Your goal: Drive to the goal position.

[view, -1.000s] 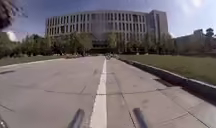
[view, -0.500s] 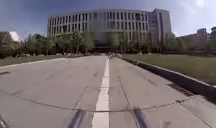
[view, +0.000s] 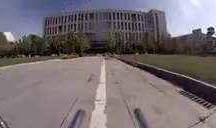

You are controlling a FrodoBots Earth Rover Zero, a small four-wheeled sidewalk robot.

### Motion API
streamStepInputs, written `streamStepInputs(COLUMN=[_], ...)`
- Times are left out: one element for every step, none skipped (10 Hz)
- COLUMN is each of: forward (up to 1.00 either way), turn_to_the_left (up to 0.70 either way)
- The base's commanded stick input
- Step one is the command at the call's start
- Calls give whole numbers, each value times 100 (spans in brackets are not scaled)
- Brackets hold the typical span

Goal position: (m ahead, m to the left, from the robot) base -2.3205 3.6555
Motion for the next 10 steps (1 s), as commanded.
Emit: streamStepInputs(forward=[100,100,100,100,100,100,100,100,100,100], turn_to_the_left=[-2,-2,-2,-2,-2,-2,-2,-2,-2,-2])
